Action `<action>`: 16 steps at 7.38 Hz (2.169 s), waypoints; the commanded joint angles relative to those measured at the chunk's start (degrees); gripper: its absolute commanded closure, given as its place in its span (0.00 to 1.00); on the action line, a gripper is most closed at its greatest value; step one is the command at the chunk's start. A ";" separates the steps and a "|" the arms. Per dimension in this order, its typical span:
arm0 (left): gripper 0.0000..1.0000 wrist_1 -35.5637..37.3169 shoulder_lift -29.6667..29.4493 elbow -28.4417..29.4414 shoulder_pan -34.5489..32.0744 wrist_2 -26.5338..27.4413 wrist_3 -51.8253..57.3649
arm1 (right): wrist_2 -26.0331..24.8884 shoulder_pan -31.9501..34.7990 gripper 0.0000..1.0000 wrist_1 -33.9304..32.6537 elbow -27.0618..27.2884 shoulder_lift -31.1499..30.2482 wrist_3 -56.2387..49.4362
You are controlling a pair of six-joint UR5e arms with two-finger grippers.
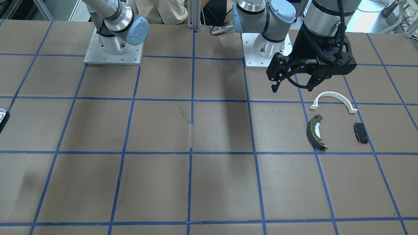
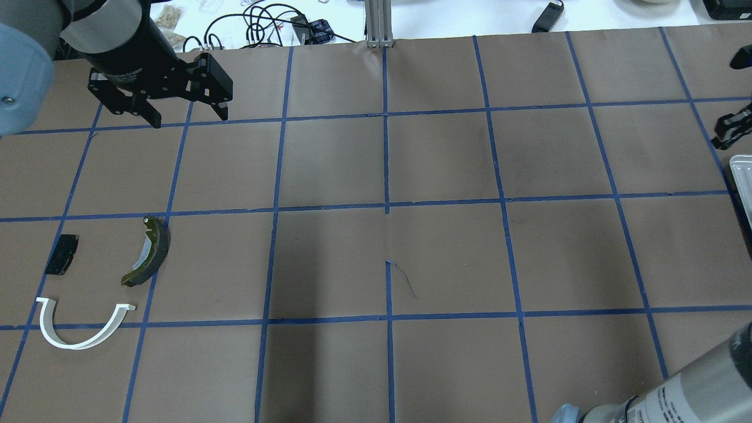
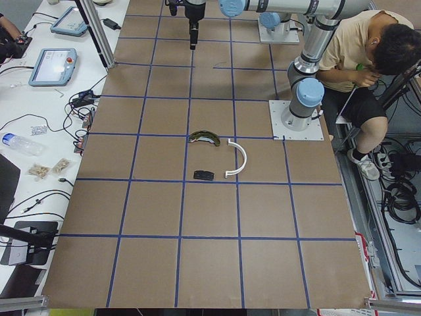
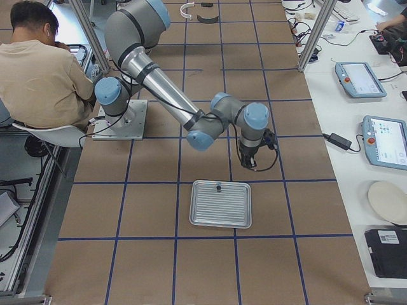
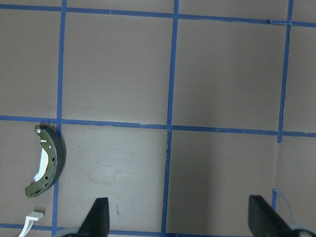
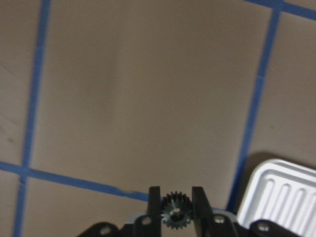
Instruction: Place bearing gear from tray to pile
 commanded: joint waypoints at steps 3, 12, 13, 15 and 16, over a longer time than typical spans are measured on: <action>0.00 0.00 0.01 0.00 0.01 0.00 0.00 | 0.82 29.42 0.93 2.96 9.19 -10.32 38.44; 0.00 -0.09 -1.64 -0.09 -0.17 0.09 -0.61 | 3.20 59.91 0.32 -13.39 10.27 2.59 74.15; 0.00 -0.09 -1.22 -0.17 -0.08 -0.17 -0.61 | 2.85 59.39 0.00 -13.57 9.48 2.07 70.56; 0.00 -0.09 -2.96 -4.01 0.54 0.09 0.00 | 1.62 52.05 0.00 -7.99 7.38 -2.04 58.56; 0.00 1.65 -3.76 -9.35 0.19 -0.08 -1.13 | 1.61 45.82 0.00 -2.55 7.54 -5.98 47.17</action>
